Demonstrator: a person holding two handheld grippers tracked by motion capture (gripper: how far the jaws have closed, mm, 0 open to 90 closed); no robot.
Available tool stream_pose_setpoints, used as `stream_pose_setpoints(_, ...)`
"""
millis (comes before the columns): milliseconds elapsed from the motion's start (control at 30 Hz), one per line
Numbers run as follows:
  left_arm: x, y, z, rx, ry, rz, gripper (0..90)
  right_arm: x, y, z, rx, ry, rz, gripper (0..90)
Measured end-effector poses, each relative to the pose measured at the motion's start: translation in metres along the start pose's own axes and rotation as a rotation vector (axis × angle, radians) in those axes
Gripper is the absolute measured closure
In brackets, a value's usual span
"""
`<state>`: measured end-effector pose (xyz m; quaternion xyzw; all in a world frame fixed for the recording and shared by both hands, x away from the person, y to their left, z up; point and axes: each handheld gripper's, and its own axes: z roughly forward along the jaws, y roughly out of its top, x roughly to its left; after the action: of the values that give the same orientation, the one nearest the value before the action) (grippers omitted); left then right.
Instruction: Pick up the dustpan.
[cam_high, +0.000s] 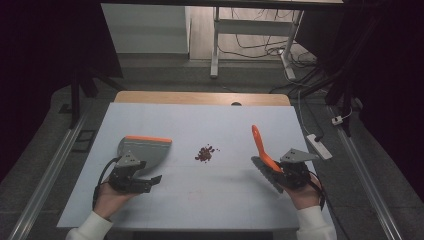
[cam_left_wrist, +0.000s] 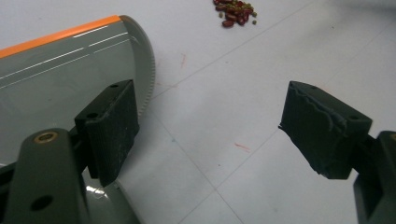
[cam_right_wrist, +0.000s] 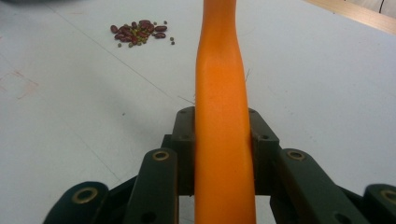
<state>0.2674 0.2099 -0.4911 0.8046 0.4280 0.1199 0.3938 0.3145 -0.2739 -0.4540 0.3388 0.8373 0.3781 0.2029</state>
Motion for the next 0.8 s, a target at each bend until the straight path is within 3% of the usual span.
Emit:
stream_pose_setpoints(600, -0.0004, 0.003, -0.0016, 0.025, 0.002, 0.011, 18.7, 0.0024, 0.0011, 0.0003, 0.006, -0.003, -0.001, 69.8)
stream_pose_setpoints(800, -0.0047, 0.007, -0.0046, 0.039, -0.014, 0.02, 18.8, 0.004, 0.0026, 0.0003, 0.006, 0.0, 0.006, 69.8)
